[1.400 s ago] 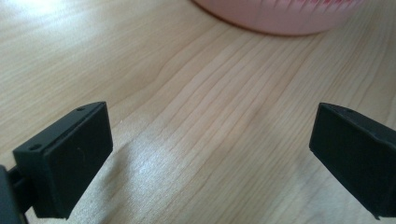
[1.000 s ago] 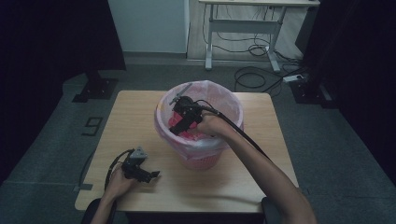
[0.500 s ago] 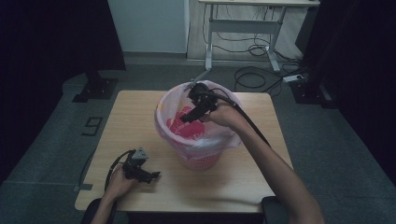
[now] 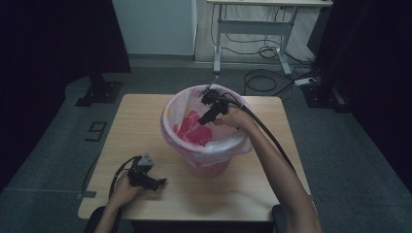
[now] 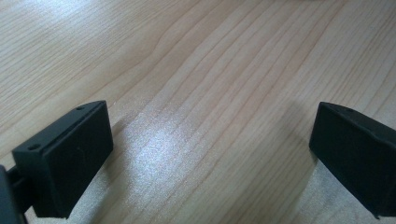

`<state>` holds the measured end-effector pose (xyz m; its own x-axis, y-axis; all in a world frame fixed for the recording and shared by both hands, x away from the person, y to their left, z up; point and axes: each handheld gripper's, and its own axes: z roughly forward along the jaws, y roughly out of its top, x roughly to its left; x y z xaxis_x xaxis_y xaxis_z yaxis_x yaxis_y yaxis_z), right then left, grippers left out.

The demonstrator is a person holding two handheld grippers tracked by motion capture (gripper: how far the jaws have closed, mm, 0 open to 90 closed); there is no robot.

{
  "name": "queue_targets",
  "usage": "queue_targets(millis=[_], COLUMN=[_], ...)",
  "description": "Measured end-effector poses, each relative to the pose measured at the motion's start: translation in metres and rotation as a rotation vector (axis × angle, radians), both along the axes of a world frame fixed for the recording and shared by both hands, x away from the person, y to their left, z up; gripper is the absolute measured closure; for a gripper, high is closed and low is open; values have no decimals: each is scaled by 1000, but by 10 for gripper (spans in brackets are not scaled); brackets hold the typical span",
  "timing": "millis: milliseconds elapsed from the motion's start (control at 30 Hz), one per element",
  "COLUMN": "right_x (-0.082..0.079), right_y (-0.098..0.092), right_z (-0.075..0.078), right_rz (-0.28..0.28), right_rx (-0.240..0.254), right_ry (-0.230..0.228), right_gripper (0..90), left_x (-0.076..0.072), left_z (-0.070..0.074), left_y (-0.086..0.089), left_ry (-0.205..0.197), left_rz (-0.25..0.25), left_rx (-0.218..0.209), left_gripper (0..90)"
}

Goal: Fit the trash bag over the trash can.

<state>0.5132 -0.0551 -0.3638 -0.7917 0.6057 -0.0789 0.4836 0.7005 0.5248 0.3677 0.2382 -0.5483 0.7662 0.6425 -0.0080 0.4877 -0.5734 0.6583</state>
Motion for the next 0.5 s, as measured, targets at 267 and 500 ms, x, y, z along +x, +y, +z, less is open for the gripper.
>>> queue_targets(millis=[267, 500], right_x=[-12, -36], right_y=[-6, -17], right_z=[23, 50], right_rz=[49, 133], right_rx=[30, 73], right_ry=[-36, -70], right_gripper=[135, 131], left_x=[-1, -1], left_z=[0, 0], left_y=[-1, -3], left_ry=[0, 0], left_rz=[18, 33], left_rx=[1, -1], left_gripper=[0, 0])
